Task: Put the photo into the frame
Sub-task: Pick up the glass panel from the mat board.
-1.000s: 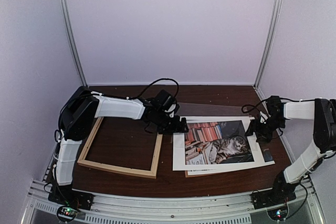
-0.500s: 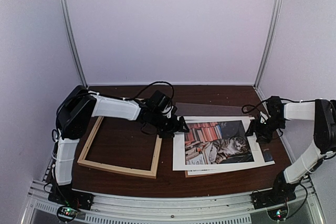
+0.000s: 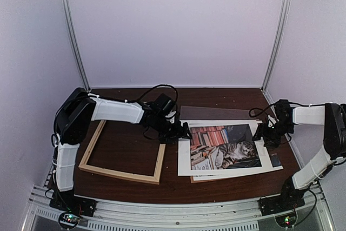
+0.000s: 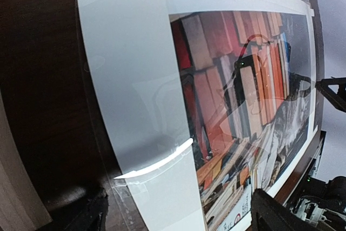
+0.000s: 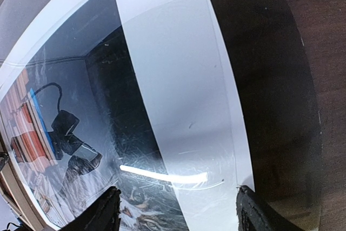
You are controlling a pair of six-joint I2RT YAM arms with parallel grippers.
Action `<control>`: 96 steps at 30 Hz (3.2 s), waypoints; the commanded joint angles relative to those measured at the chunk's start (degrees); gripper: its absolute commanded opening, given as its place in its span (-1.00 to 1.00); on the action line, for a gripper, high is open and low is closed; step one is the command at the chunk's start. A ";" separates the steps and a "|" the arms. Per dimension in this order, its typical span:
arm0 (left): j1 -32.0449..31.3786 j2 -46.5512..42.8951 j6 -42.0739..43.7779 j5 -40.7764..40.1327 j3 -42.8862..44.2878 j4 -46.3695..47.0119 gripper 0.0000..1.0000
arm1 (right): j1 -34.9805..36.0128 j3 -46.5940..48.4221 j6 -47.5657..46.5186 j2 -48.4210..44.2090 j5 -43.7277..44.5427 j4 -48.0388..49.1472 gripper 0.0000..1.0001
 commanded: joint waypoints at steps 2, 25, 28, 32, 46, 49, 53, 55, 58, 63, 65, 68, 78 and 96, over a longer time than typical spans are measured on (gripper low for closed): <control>-0.71 0.27 1.18 -3.24 -0.97 -7.98 0.85 | 0.43 -2.30 0.16 1.01 2.21 -1.73 0.46; 0.29 -1.87 -7.96 6.47 -3.76 1.09 0.87 | 1.81 -2.31 0.34 -0.45 2.54 -1.86 0.46; 0.72 -3.14 -8.07 6.42 -4.72 3.71 0.86 | 1.79 -2.30 0.33 -0.59 2.62 -1.92 0.46; 0.84 -3.77 -7.80 7.06 -4.57 5.52 0.85 | 1.81 -2.64 0.33 -0.30 2.51 -1.58 0.46; 1.01 -2.56 -9.55 9.59 -4.46 8.36 0.79 | 1.83 -4.47 0.86 -0.65 2.25 -0.21 0.46; 1.01 -3.60 -6.14 4.51 -3.78 2.27 0.81 | 1.83 -4.49 0.86 -0.75 2.42 -0.29 0.46; 1.06 -4.31 -3.29 0.72 -3.52 -2.41 0.82 | 1.83 -4.48 0.86 -0.75 2.64 -0.24 0.46; 1.06 -3.94 -3.14 1.17 -3.72 -2.82 0.83 | 1.83 -4.46 0.86 -0.59 2.61 -0.17 0.46; 0.85 -3.31 -3.87 2.67 -3.84 -2.79 0.83 | 1.83 -4.58 0.86 -0.25 2.57 -0.15 0.46; 0.32 -2.20 -5.49 5.07 -4.65 -1.71 0.83 | 1.83 -4.61 0.94 -0.37 1.90 -0.02 0.46; 0.41 -1.53 -7.18 6.81 -5.28 0.69 0.82 | 1.83 -4.75 1.30 -0.31 0.84 0.51 0.46; 0.35 -0.82 -9.94 8.74 -5.84 4.36 0.81 | 1.83 -5.02 2.12 -0.27 -1.24 1.43 0.46; 0.42 -1.40 -11.10 9.55 -6.56 10.96 0.80 | 1.83 -4.59 2.61 -0.82 -2.56 1.21 0.45; 0.76 -2.81 1.23 -2.97 -1.24 -2.01 0.81 | 1.54 -2.49 1.80 -0.60 0.33 -0.52 0.46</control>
